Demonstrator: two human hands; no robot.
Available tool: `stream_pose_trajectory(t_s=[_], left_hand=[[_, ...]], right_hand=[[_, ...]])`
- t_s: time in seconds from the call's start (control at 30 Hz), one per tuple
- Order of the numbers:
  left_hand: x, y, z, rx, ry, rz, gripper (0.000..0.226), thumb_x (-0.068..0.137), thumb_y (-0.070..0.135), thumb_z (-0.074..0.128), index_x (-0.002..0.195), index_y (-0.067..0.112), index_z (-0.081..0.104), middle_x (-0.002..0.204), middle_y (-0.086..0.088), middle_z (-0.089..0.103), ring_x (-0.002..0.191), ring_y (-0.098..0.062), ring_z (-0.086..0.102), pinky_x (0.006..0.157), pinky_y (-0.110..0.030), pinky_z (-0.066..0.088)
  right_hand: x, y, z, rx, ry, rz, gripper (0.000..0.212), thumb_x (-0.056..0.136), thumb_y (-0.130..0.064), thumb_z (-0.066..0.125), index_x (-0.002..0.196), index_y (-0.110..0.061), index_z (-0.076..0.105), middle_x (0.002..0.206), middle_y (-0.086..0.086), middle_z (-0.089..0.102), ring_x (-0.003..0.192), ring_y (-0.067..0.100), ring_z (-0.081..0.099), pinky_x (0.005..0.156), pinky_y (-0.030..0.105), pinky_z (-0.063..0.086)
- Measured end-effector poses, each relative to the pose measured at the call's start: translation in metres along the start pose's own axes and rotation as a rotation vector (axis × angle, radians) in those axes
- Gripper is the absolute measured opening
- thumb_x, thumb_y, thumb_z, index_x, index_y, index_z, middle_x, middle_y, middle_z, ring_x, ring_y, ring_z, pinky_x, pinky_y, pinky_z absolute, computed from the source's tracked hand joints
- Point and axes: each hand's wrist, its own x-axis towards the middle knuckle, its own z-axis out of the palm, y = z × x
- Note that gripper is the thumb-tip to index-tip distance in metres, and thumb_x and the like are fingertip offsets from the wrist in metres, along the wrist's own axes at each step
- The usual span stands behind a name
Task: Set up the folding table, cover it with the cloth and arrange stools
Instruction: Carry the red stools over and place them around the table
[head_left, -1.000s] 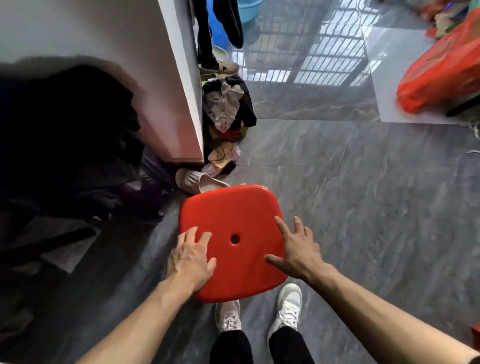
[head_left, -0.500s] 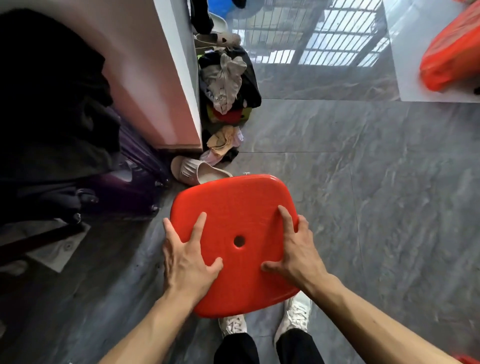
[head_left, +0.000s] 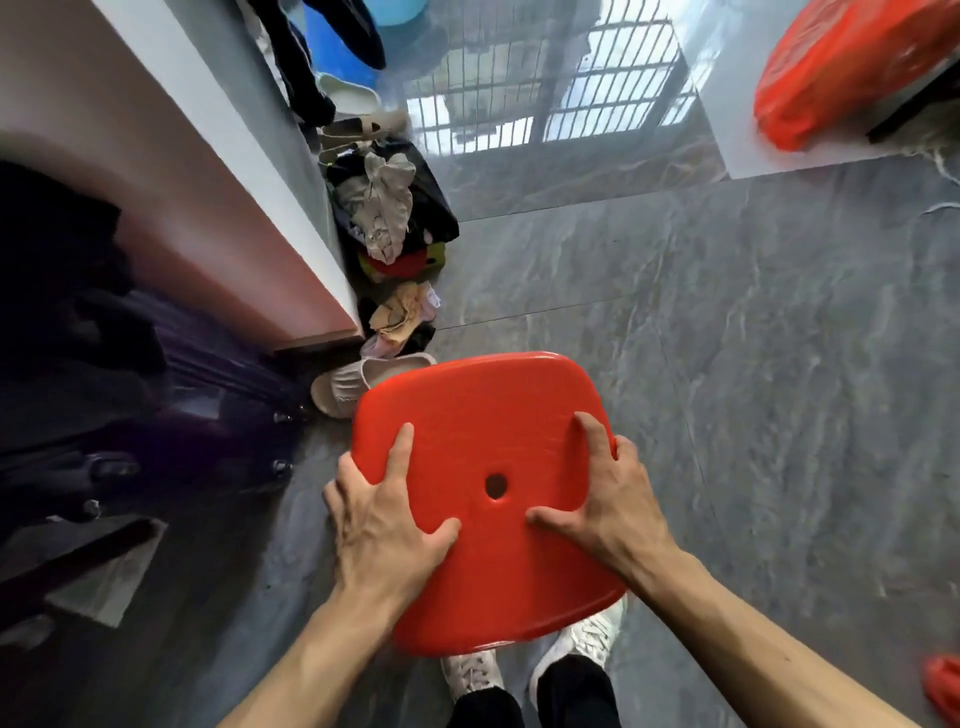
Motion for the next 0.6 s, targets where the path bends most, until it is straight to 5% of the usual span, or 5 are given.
stream_pose_trajectory(t_s=[0.13,0.6], left_hand=[[-0.001,0.063,-0.012,0.038,-0.024,0.088,0.111,0.060,0.055,0.080,0.150,0.048,0.016,0.139,-0.019,0.029,0.120,-0.038,0.032,0.107,-0.045,0.034],[-0.088,0.378,-0.118,0.101,-0.026,0.399,0.110,0.057,0.055,0.082,0.148,0.049,0.021,0.135,-0.017,0.034,0.124,-0.037,0.035,0.107,-0.045,0.034]], right_hand=[[-0.012,0.028,-0.054,0.031,0.022,0.053,0.129,0.054,-0.066,0.083,0.147,-0.056,-0.007,0.133,0.011,0.031,0.119,0.034,0.046,0.100,0.051,0.046],[-0.120,0.113,-0.346,0.180,0.283,0.203,0.129,0.053,-0.065,0.084,0.150,-0.052,-0.001,0.130,0.015,0.038,0.121,0.035,0.048,0.105,0.047,0.043]])
